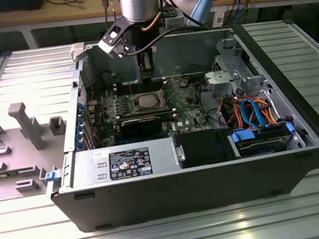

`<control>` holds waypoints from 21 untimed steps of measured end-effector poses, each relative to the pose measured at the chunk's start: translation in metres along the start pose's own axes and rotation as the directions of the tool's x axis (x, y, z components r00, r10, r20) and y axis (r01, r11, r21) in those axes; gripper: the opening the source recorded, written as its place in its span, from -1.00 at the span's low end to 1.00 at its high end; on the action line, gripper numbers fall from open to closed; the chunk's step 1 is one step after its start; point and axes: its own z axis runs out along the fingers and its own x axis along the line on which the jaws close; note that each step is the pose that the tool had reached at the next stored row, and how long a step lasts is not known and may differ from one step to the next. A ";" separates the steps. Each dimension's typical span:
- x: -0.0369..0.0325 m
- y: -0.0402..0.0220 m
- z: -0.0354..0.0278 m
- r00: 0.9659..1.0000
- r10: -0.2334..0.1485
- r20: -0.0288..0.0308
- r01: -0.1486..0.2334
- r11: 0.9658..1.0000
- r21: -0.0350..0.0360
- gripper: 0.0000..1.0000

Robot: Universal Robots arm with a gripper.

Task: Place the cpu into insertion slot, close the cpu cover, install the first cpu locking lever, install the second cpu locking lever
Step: 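Close the cpu cover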

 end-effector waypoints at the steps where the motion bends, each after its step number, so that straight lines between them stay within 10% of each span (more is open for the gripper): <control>1: 0.0000 0.0000 -0.0011 1.000 0.000 0.000 0.000 1.000 0.000 -0.79; 21: 0.0001 0.0019 -0.0080 1.000 0.000 0.000 0.000 1.000 0.000 -0.79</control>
